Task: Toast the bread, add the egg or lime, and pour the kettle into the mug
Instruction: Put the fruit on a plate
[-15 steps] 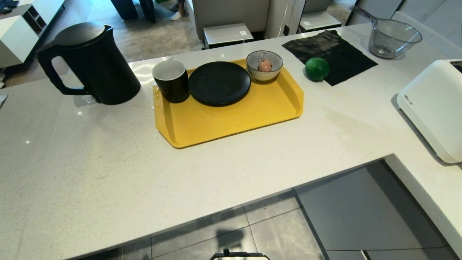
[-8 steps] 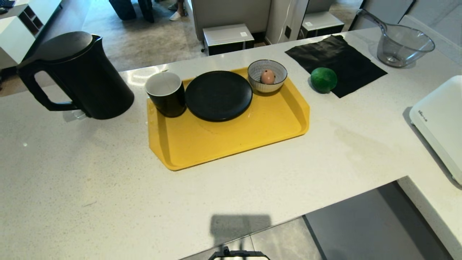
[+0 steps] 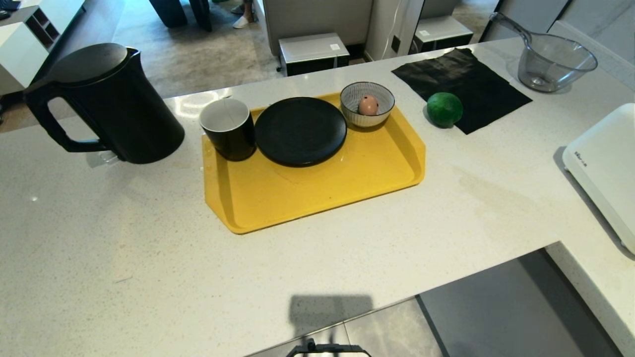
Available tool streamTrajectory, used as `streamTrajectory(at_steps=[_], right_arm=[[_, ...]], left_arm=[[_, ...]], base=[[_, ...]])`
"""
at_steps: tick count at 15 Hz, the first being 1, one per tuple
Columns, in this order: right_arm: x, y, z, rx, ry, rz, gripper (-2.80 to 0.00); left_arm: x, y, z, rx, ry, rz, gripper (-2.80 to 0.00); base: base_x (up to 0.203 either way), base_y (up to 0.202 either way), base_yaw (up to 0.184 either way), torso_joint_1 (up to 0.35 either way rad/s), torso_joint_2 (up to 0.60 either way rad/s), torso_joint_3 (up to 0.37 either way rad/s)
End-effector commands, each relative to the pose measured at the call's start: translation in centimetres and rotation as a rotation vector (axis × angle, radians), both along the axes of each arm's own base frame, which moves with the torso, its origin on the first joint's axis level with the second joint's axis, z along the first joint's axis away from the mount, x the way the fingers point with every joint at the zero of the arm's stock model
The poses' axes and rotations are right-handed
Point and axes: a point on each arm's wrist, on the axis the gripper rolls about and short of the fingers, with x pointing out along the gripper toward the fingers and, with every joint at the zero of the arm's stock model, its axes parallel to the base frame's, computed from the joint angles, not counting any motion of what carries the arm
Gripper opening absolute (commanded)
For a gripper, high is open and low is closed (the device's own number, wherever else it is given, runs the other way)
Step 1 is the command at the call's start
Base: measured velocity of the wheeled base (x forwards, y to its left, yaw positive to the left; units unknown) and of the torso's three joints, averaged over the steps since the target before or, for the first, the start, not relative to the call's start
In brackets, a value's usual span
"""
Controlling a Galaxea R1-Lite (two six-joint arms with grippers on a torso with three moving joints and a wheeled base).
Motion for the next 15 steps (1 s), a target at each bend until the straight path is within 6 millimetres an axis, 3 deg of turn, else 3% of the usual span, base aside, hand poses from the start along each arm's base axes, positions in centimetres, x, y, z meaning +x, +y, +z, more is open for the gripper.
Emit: streamTrajectory(at_steps=[1, 5, 12, 15], right_arm=[[0.01, 0.0, 0.01, -0.002, 0.001, 0.0, -2.8], [0.01, 0.0, 0.01, 0.0, 0.001, 0.0, -2.8], [0.01, 0.0, 0.01, 0.002, 0.001, 0.0, -2.8], [0.01, 0.0, 0.01, 0.001, 0.001, 0.0, -2.8]], left_arm=[[0.13, 0.0, -0.46, -0.001, 0.016, 0.001, -2.8], [0.13, 0.0, -0.46, -0.001, 0.016, 0.0, -2.8], [0.13, 0.0, -0.46, -0.001, 0.016, 0.001, -2.8], [0.13, 0.0, -0.46, -0.001, 0.016, 0.0, -2.8]], base=[[0.0, 0.0, 0.0, 0.0, 0.0, 0.0], [-0.001, -0.001, -0.017, 0.001, 0.0, 0.0], [-0.001, 0.006, -0.154, 0.001, 0.0, 0.004], [0.0, 0.001, -0.027, 0.004, 0.0, 0.002]])
